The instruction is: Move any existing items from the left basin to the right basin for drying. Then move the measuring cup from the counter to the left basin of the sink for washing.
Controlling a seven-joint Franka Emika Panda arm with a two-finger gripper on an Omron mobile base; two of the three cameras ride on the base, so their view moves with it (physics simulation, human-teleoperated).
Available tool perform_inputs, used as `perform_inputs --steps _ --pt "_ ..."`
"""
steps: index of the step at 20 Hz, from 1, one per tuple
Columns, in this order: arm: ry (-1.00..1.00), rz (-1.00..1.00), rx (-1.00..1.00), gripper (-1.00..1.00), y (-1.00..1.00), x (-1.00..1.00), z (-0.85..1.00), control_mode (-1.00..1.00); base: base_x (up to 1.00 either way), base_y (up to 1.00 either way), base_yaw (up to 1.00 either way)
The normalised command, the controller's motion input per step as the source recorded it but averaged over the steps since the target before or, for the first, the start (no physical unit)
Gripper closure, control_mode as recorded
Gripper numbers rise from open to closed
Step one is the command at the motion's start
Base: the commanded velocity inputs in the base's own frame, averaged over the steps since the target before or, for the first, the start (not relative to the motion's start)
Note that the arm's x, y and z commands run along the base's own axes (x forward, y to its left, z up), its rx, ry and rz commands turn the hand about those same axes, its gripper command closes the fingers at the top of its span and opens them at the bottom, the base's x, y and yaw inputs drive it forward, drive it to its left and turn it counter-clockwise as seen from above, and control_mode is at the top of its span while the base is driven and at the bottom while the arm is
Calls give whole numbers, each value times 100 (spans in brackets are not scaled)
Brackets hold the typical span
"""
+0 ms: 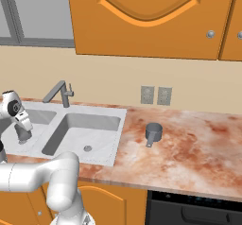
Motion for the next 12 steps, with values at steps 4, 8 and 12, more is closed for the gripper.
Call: perform_inputs --steps 4,8,12 --pt "0 0 0 -100 8 17 -24 -100 0 0 0" --pt "2 0 0 100 8 1 -29 -100 0 0 0" --pt "9 0 0 100 9 0 -28 -100 0 0 0"
